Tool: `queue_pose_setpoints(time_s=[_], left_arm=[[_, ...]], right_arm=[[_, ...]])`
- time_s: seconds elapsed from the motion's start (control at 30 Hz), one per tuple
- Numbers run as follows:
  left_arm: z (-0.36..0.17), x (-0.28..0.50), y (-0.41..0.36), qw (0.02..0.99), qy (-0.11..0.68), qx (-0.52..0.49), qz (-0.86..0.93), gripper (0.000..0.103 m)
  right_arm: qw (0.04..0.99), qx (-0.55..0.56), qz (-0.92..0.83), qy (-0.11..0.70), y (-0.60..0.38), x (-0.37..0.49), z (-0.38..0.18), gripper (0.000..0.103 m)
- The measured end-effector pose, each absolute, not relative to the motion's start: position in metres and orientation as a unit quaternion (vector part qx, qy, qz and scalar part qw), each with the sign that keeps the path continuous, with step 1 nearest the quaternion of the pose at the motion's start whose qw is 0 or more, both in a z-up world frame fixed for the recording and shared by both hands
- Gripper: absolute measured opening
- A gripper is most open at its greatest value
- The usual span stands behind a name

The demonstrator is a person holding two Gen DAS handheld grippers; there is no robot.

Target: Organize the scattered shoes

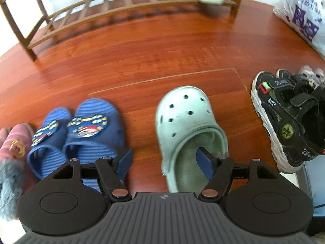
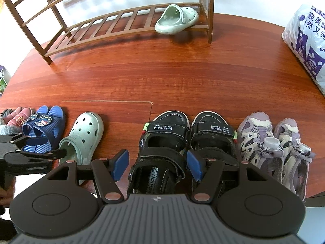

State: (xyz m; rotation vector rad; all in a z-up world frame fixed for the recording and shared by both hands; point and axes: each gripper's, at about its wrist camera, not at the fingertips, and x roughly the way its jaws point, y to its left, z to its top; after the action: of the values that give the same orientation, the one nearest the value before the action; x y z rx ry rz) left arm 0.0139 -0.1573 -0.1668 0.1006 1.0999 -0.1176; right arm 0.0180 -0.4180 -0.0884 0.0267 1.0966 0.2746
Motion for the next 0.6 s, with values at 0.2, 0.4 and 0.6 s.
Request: queue_pose_setpoints(time_s=[0.2,0.4,0.6], left_arm=[[-0.184,0.02,-0.175,0.854,0.512,0.068,-0.065,0.058],[-0.186,0.021,-0.165,0.854,0.514,0.069,-0.04,0.051],[-0.184,0.021,-0.148,0.852,0.52,0.058,-0.018,0.05]], right_arm=[[0.845,0.012,0.126,0.519,-0.423,0.012,-0.088,0.07],[0.846,0.012,0.123,0.519,-0.425,0.01,-0.088,0.072],[0.846,0.012,0.128,0.517,-0.418,0.013,-0.088,0.073]])
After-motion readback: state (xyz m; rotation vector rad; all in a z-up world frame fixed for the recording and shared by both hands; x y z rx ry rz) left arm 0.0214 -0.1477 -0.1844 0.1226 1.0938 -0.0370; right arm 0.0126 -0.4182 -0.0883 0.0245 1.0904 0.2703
